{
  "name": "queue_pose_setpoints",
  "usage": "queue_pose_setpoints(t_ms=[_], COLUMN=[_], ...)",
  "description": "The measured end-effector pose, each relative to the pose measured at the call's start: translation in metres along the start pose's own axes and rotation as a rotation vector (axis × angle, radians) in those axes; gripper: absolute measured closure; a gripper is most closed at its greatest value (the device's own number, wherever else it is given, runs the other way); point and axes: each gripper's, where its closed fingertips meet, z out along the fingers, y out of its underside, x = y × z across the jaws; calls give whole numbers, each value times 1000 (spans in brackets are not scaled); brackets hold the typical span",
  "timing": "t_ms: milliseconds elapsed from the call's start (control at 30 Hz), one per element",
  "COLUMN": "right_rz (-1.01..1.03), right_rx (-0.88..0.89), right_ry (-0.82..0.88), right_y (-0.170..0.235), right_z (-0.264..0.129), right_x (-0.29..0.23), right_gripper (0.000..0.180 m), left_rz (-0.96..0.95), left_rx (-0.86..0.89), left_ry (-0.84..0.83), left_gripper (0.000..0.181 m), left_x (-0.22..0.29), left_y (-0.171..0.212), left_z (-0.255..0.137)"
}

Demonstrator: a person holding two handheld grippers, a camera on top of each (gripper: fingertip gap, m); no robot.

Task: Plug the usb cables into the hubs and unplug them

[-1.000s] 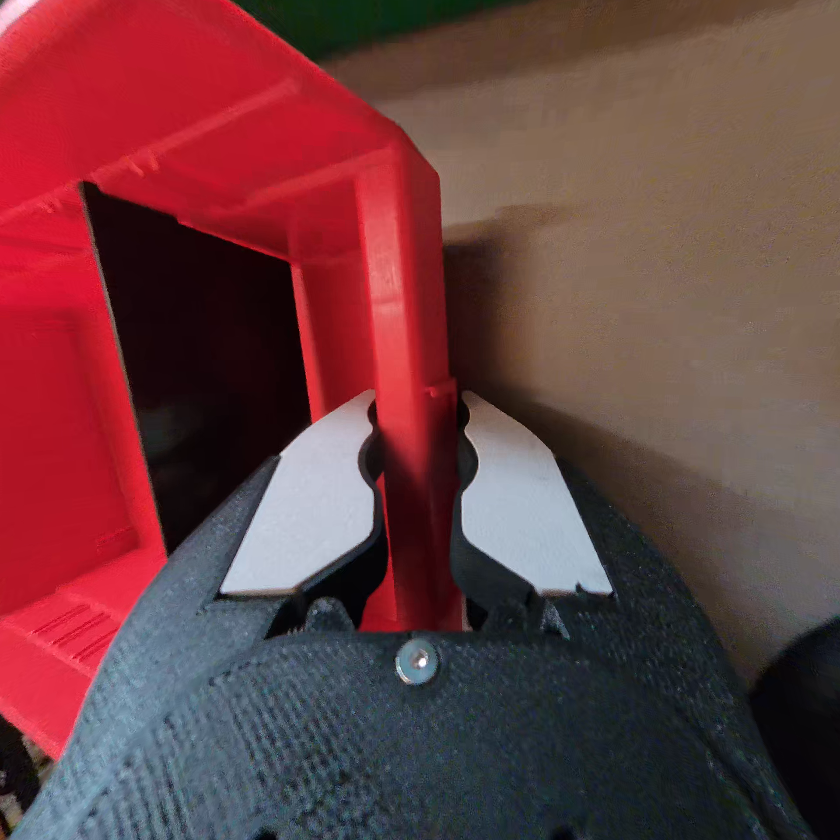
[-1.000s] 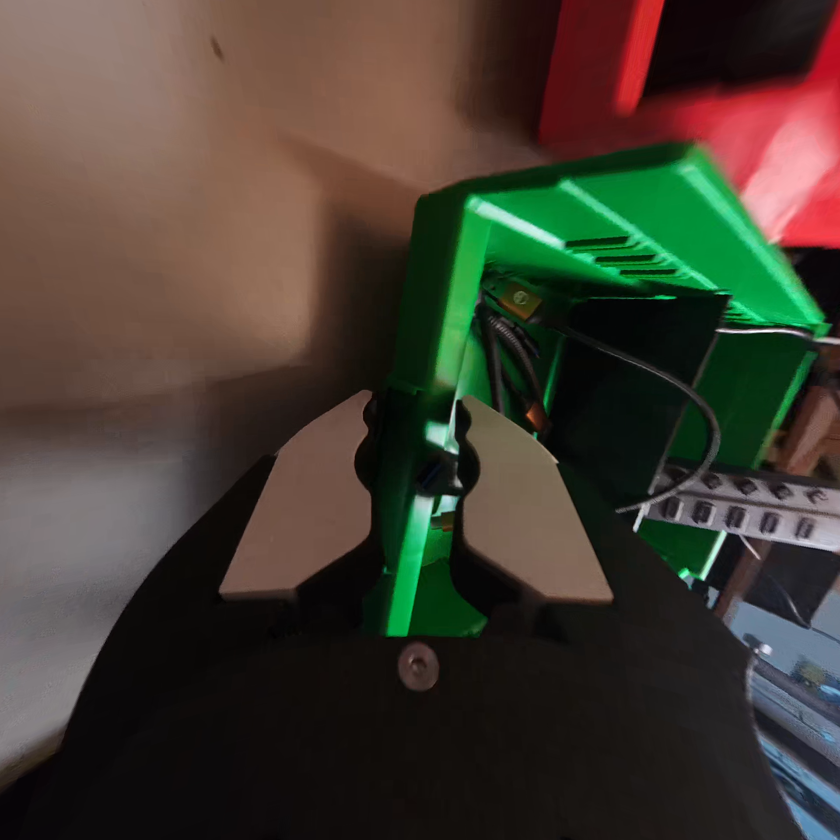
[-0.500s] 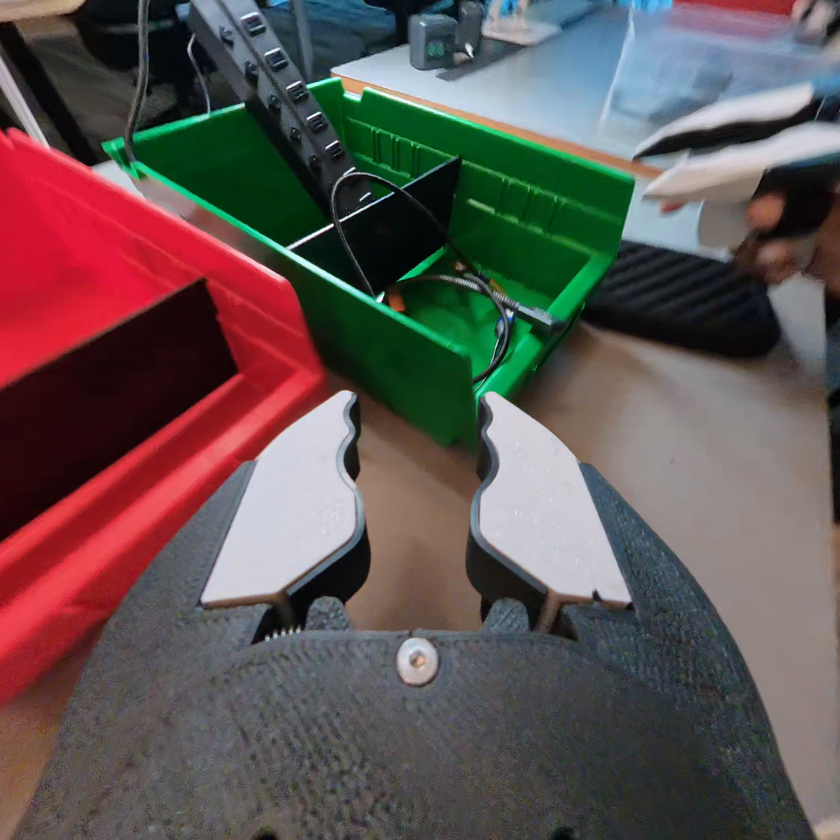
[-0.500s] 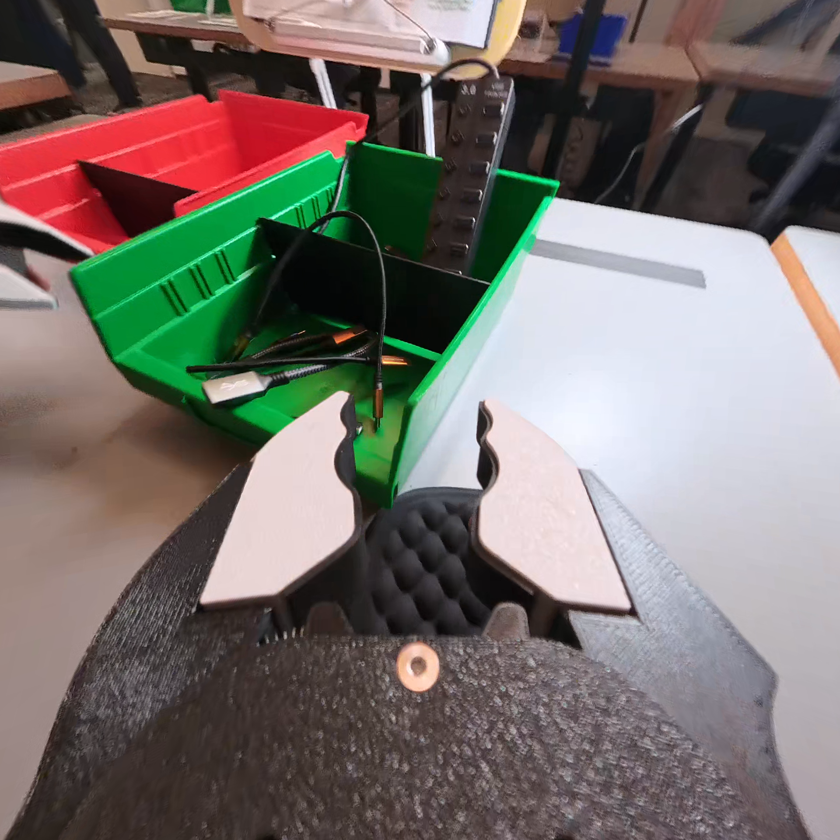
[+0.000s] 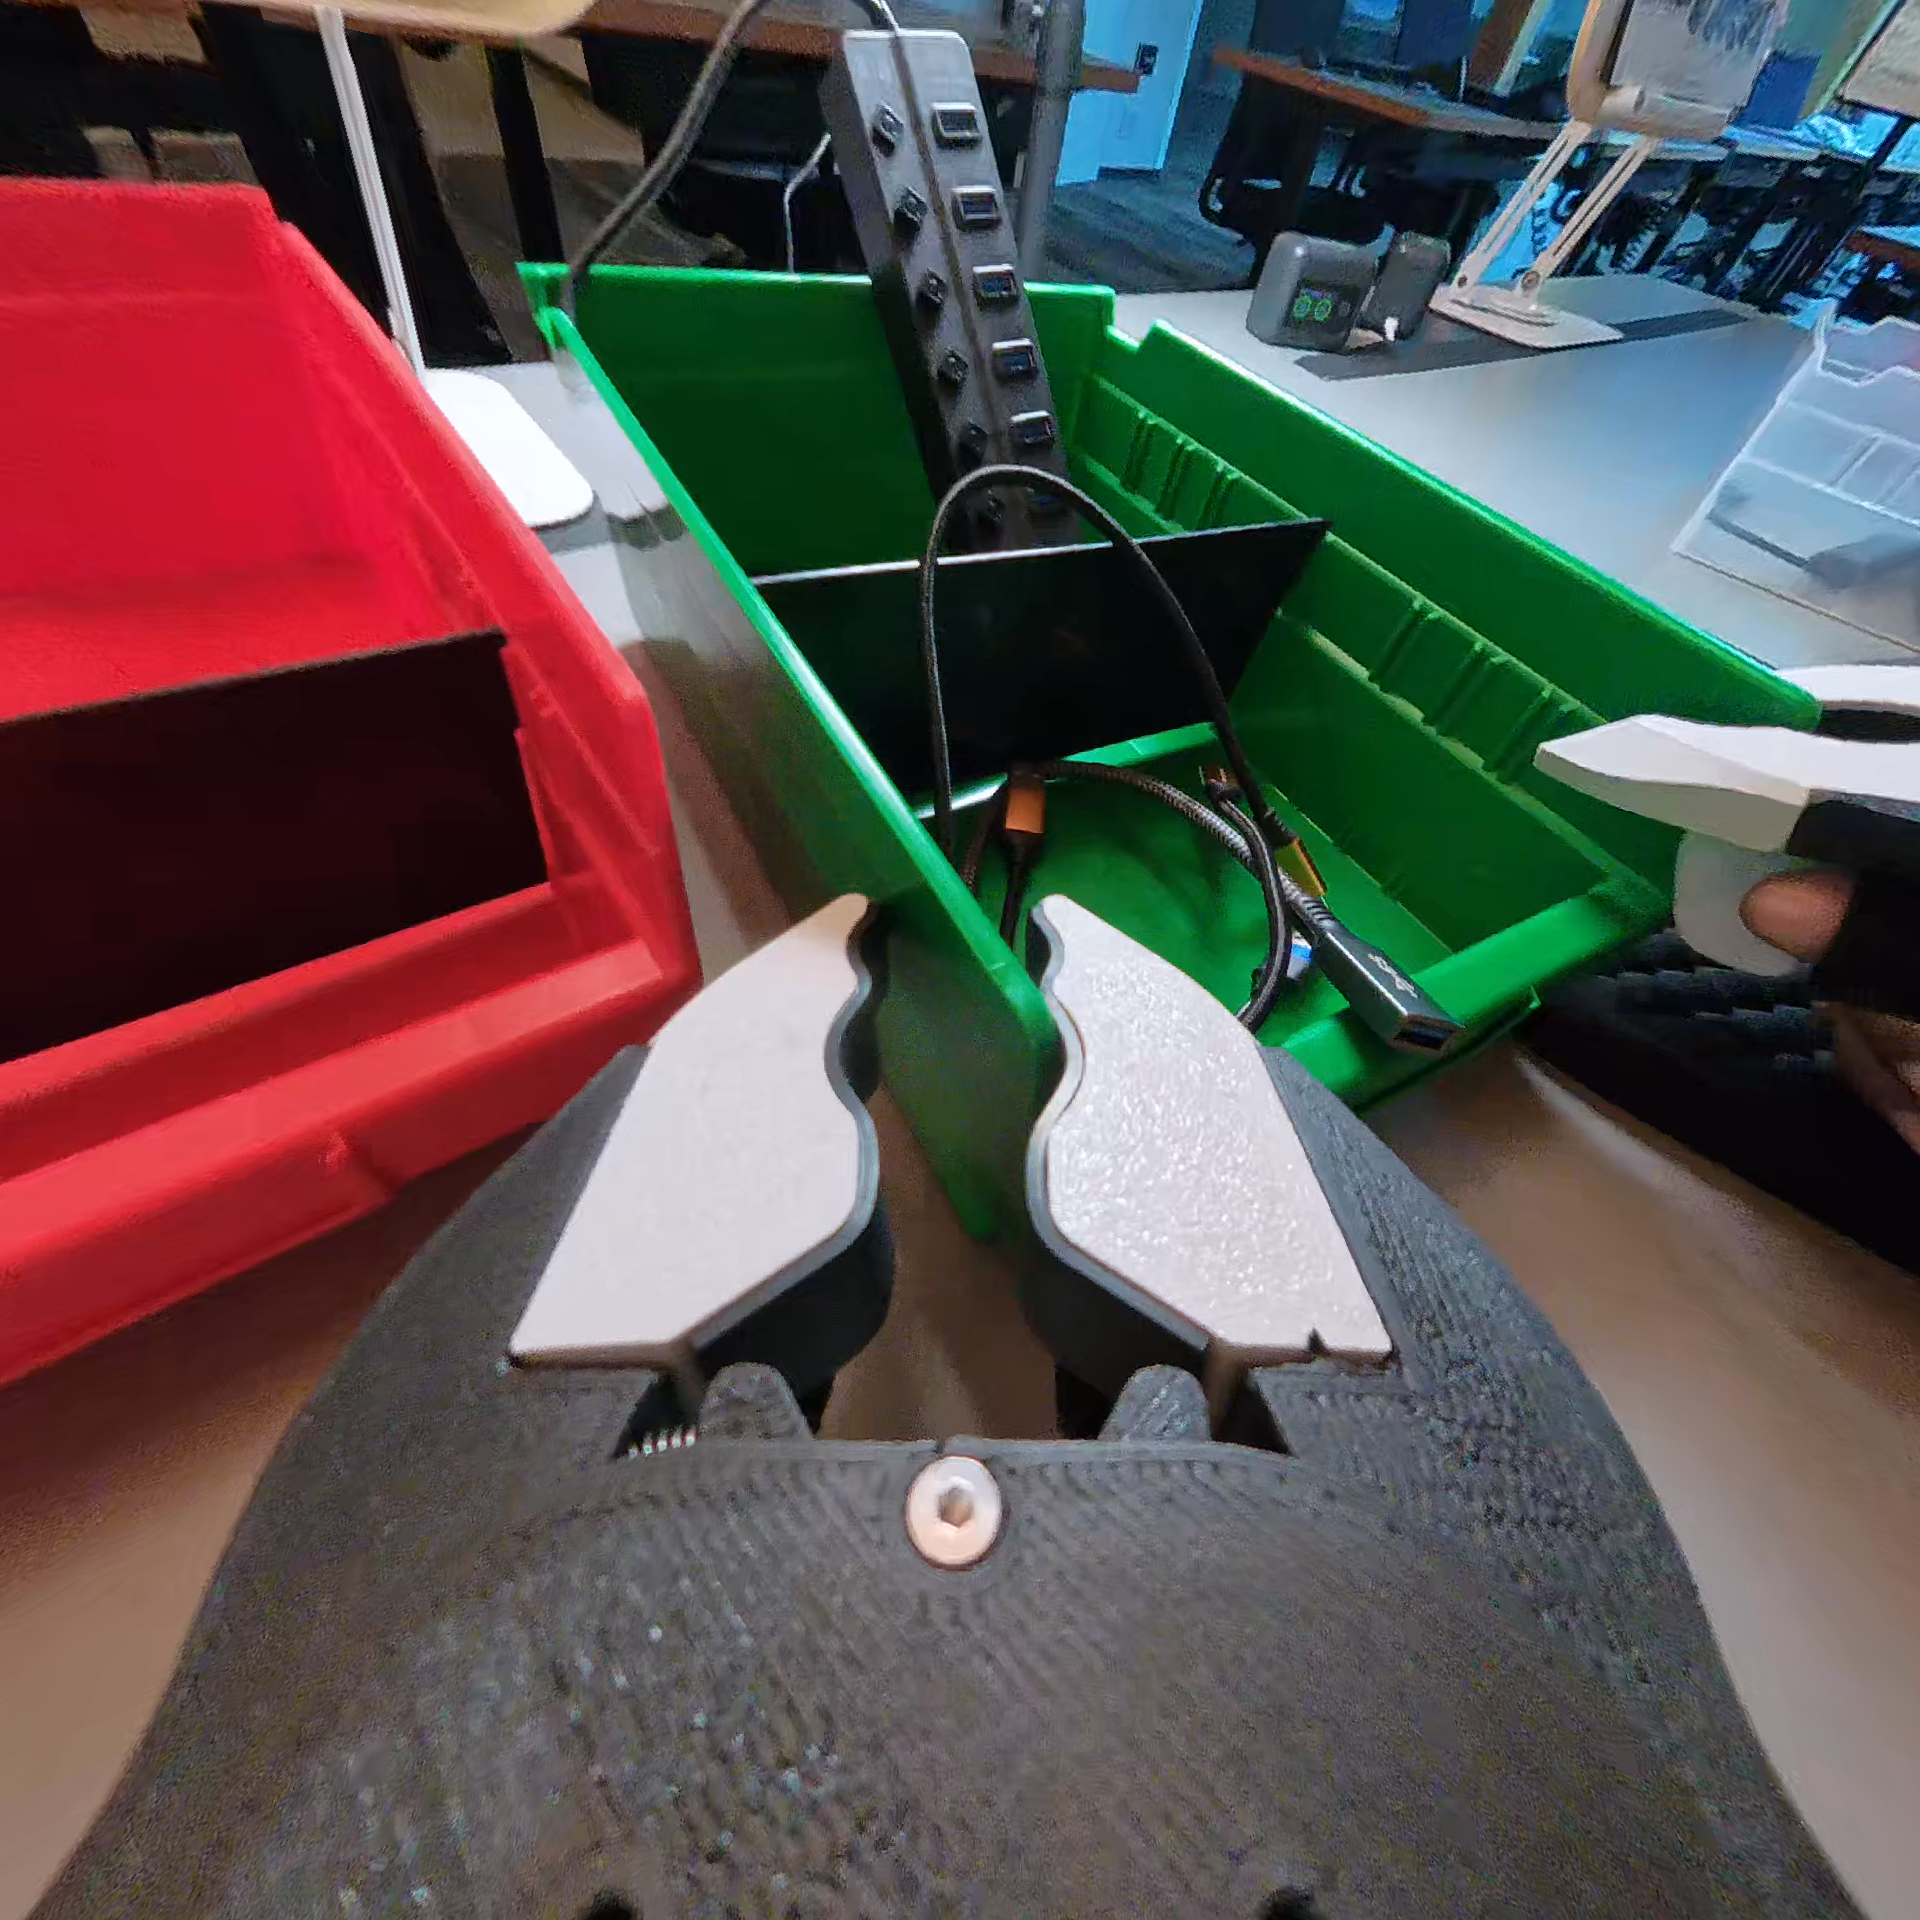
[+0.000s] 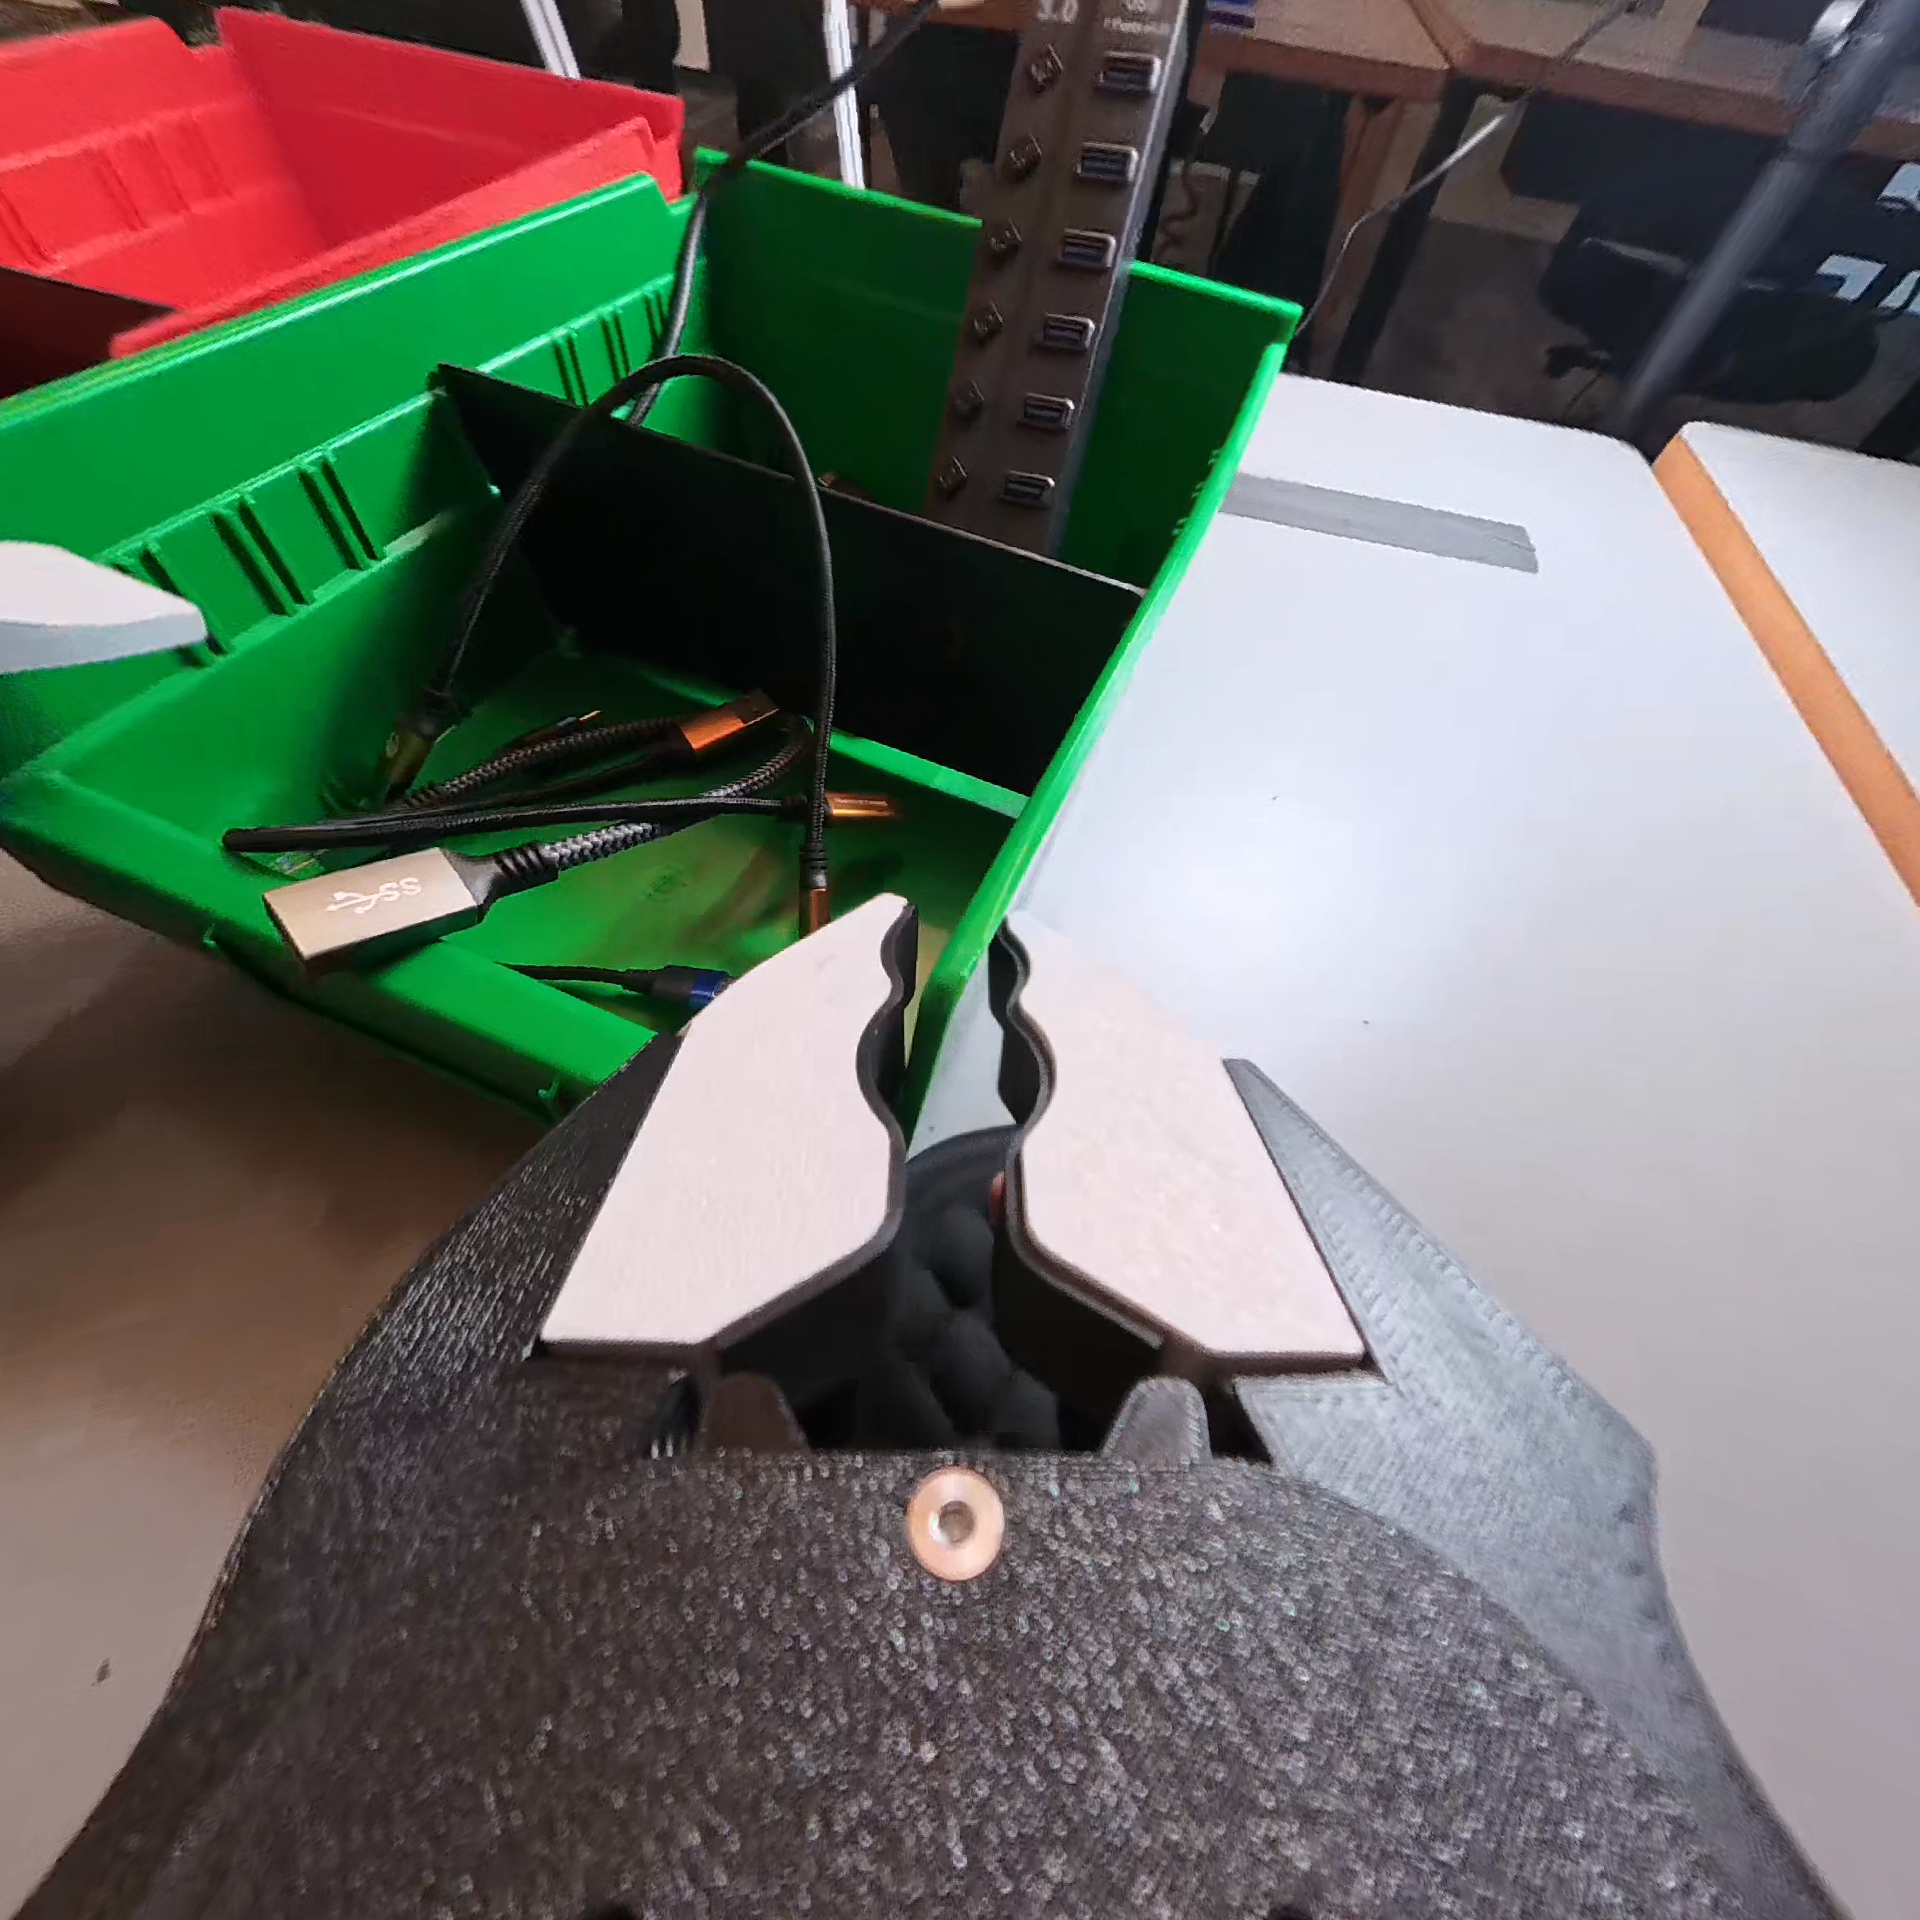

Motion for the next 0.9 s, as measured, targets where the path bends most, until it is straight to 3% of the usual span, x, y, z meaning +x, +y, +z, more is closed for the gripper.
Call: queue_pose_setpoints(t_ms=[33,300,500,667,900], right_rz=[-10,-140,-181,-222,-240], right_rx=[17,223,346,335,227], right_ry=[9,-9,-213,-421,-653], right_y=[-4,-98,-171,-193,-167], right_z=[-7,-70,-58,-14,36], right_x=[-2,-39,-130,-243,-369], right_gripper=[166,163,162,163,163], left_rz=[15,69,110,72,-38], left_rx=[14,200,272,249,149], left_ry=[-4,-30,-233,-494,-717], left_gripper=[157,161,161,164,167], left_x=[1,1,-63,-145,-233], left_y=[-4,-80,-122,-109,-50], left_z=[-4,-75,-171,-260,-338])
